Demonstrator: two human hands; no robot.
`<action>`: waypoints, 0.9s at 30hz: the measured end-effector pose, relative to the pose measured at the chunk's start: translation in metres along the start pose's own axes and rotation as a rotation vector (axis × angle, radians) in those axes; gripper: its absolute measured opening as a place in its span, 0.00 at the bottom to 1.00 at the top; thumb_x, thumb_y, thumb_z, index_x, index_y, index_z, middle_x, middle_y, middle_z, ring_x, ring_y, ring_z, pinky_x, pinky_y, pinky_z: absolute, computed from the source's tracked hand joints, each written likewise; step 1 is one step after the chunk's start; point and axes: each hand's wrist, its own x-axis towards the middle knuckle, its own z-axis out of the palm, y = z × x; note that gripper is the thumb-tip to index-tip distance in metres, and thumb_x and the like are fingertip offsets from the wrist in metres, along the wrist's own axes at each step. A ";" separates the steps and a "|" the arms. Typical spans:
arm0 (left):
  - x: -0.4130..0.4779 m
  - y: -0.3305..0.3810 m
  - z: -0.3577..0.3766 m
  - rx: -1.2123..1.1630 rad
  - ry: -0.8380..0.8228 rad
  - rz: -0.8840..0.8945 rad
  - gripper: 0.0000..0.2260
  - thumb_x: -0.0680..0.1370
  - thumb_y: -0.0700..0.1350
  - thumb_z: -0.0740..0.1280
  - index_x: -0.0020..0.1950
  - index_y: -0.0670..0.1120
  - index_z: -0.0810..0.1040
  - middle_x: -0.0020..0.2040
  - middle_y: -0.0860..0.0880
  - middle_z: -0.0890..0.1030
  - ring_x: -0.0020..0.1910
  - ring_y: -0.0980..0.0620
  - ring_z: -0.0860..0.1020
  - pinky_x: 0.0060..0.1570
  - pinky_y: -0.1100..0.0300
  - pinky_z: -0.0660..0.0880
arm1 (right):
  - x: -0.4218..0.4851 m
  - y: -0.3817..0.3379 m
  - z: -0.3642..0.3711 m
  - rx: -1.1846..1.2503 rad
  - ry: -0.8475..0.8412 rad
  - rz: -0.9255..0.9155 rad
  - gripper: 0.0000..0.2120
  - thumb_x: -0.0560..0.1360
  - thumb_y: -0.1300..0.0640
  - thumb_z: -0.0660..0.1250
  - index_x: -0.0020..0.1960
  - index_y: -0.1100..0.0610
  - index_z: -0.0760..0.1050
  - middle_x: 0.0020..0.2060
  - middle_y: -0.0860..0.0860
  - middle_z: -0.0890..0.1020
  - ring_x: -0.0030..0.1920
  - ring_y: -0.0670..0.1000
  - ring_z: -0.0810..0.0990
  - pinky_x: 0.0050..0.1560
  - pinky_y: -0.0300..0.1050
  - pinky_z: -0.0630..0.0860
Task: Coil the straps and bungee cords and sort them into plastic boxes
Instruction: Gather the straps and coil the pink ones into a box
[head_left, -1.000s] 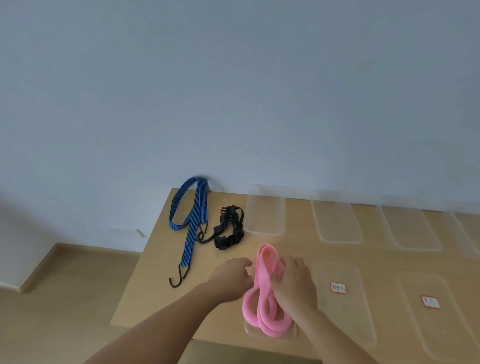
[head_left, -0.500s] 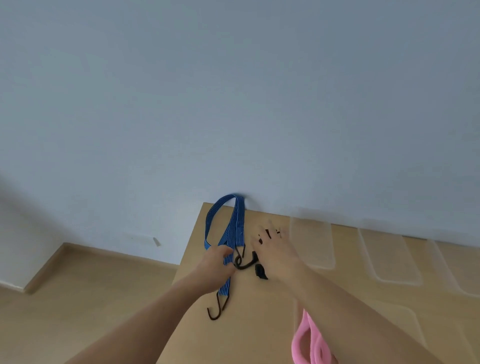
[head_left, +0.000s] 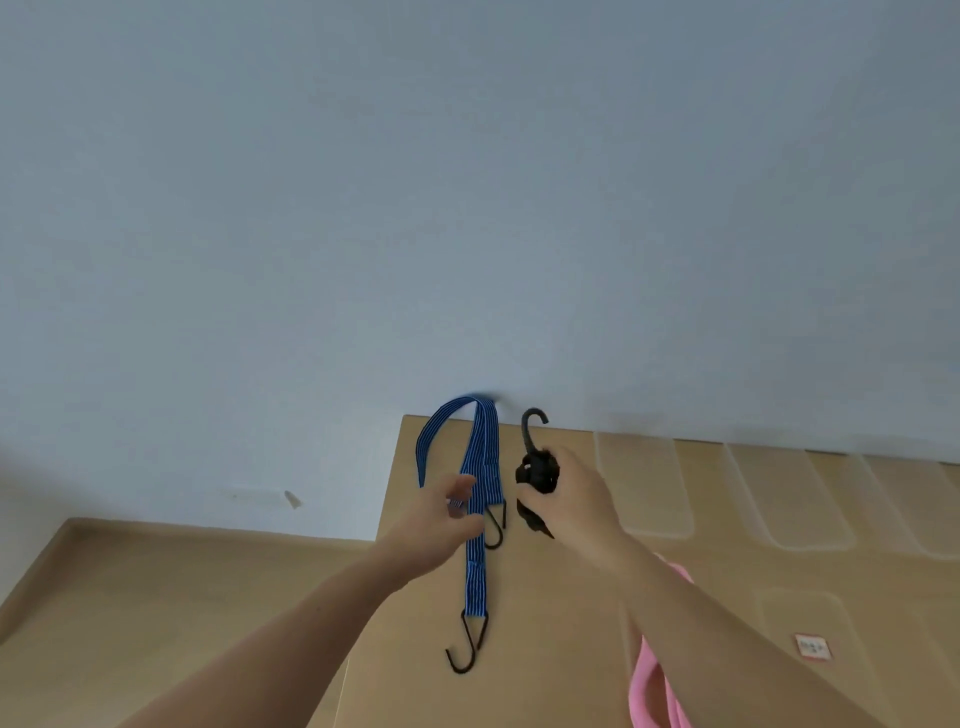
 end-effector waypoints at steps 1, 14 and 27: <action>0.000 0.005 -0.002 -0.049 -0.041 0.019 0.30 0.75 0.51 0.70 0.75 0.55 0.64 0.67 0.56 0.73 0.64 0.56 0.74 0.61 0.58 0.72 | -0.002 -0.008 -0.003 0.193 0.034 0.069 0.18 0.71 0.49 0.72 0.60 0.48 0.73 0.48 0.42 0.80 0.46 0.44 0.80 0.41 0.36 0.75; -0.018 0.005 -0.028 -0.379 -0.014 -0.012 0.08 0.74 0.37 0.71 0.52 0.42 0.77 0.37 0.51 0.82 0.34 0.56 0.82 0.34 0.66 0.75 | -0.017 -0.052 0.008 0.428 -0.437 0.182 0.29 0.72 0.33 0.63 0.49 0.60 0.78 0.40 0.55 0.79 0.41 0.55 0.79 0.37 0.46 0.79; -0.038 -0.046 -0.071 -0.658 0.258 -0.178 0.12 0.74 0.32 0.67 0.56 0.36 0.72 0.43 0.41 0.86 0.37 0.45 0.84 0.37 0.59 0.79 | 0.057 -0.033 0.091 -0.239 -0.067 0.196 0.23 0.74 0.43 0.68 0.59 0.59 0.71 0.54 0.55 0.77 0.55 0.57 0.77 0.52 0.53 0.78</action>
